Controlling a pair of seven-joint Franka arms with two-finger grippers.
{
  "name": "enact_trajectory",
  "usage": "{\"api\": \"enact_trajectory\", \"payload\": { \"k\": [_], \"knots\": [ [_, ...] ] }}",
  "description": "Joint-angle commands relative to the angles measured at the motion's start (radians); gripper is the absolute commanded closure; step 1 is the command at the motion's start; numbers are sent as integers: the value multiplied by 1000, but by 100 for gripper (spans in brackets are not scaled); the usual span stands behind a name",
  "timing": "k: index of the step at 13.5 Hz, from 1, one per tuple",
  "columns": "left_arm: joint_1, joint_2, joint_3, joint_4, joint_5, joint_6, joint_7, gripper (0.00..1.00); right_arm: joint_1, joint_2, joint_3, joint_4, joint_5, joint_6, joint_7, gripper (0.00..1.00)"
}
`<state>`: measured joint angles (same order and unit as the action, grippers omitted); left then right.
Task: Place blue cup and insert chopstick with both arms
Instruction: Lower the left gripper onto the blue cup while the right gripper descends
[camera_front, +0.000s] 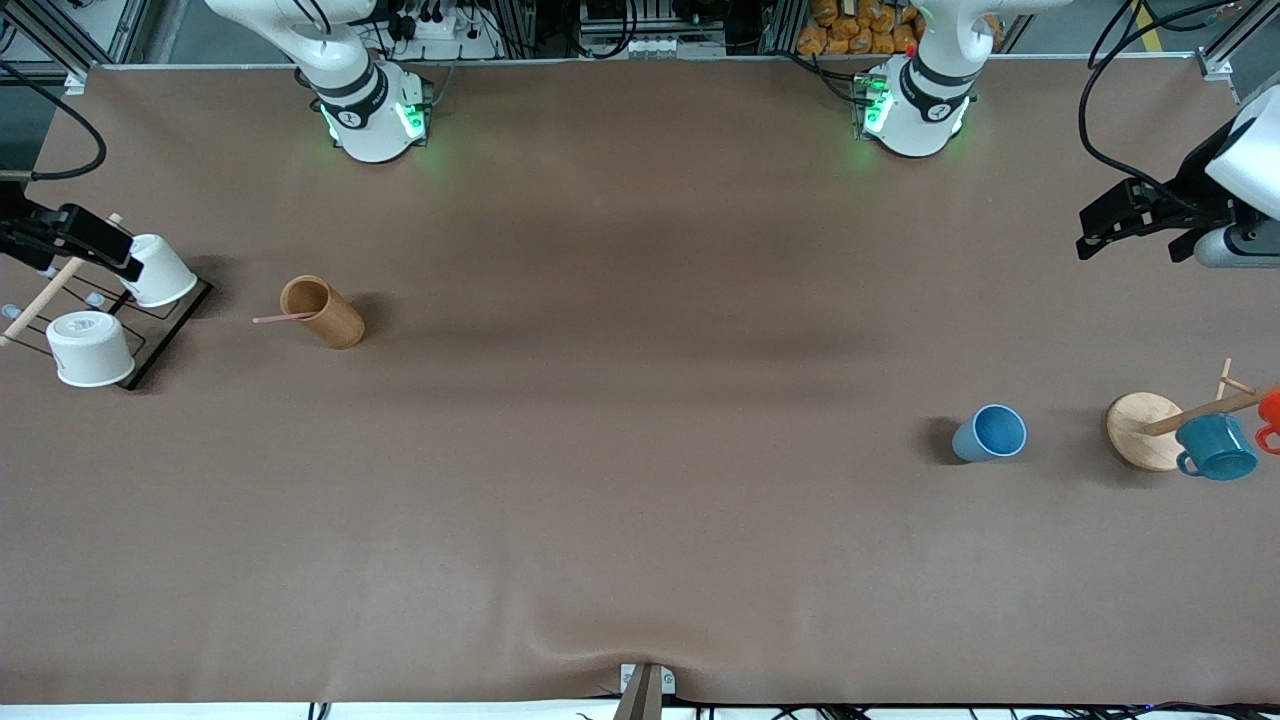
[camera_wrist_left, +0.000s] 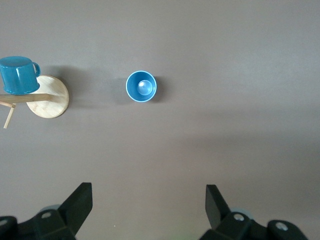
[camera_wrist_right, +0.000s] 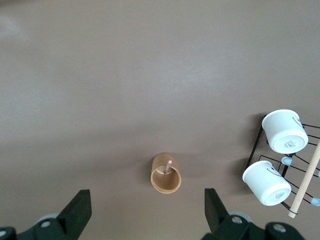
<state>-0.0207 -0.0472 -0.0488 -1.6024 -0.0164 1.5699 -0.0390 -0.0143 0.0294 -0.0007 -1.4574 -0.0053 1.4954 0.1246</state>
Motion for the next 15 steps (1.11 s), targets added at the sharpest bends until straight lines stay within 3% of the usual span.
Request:
{"api": "enact_trajectory", "payload": {
  "k": [1,4,8,15],
  "knots": [
    [1,-14,-6,-4,13,-11,-2,0,-10,-3,2,-1,4,-1,-14,0],
    [-5,1,-6,15,41,-13,2,0,-12,-3,2,-1,4,-3,-14,0],
    [-5,105,-11,36,52,10,14,0,-12,21,1,2,1,-3,-13,0],
    [7,214,-11,-106,55,313,16,0,-30,119,-1,-6,-1,-84,-22,0]
  ]
}}
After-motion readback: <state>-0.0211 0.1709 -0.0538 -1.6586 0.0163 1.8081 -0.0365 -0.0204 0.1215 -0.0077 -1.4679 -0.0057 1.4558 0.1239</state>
